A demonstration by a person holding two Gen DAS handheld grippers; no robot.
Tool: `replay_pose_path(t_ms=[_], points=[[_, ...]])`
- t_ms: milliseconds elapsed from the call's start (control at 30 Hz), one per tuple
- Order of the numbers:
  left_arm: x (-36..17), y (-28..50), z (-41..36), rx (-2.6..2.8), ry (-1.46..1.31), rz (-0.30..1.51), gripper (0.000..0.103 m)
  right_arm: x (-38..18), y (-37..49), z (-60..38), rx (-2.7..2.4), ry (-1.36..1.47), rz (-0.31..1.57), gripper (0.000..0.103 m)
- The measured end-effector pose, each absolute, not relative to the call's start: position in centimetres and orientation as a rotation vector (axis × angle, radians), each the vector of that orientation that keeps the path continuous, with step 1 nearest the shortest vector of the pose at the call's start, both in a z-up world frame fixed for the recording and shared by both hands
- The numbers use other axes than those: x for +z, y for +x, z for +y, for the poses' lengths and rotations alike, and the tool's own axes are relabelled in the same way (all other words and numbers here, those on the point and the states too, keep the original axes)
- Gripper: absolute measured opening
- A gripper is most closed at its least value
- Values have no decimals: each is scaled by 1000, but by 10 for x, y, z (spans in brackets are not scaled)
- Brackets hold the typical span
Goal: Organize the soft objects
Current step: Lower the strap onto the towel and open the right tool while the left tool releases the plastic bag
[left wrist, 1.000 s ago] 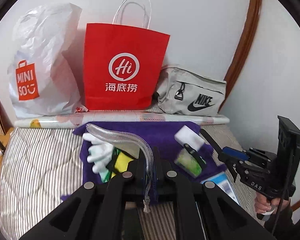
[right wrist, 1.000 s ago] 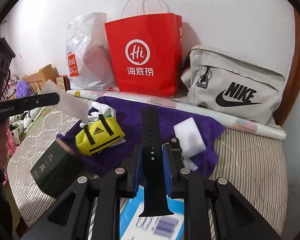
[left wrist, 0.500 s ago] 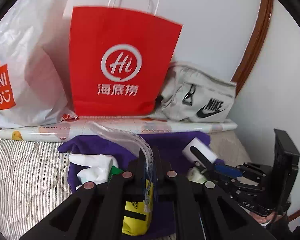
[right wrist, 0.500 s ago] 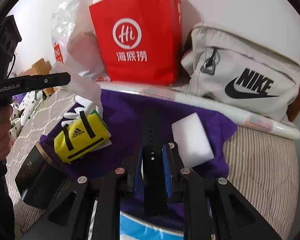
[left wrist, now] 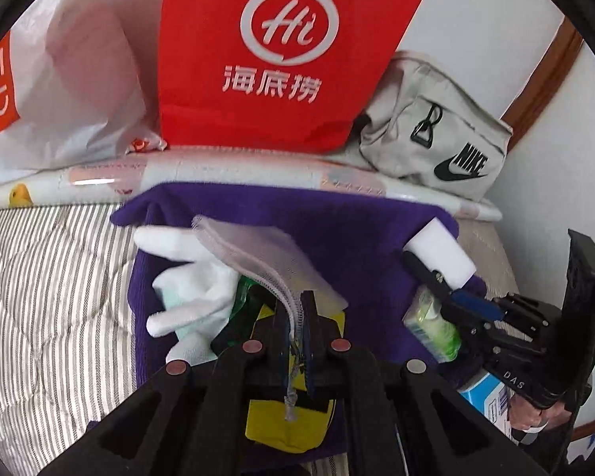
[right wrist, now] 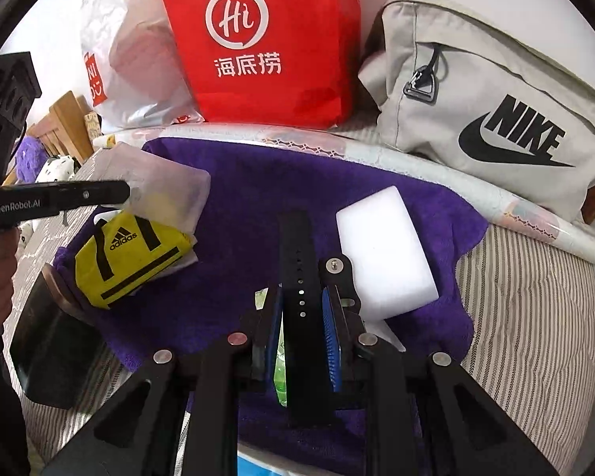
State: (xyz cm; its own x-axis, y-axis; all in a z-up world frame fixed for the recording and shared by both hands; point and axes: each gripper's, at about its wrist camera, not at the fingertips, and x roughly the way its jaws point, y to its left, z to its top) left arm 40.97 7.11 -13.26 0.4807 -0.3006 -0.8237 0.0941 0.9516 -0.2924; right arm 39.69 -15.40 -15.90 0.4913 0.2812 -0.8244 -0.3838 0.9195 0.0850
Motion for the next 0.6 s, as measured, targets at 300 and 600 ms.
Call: replay_pose_path(t_ms=[300, 600], points=[[-135, 402, 69, -239, -214, 1092, 32, -160, 396, -158, 410, -92, 998, 22], [-118, 377, 80, -187, -214, 1068, 67, -141, 380, -168, 423, 13, 984, 60]])
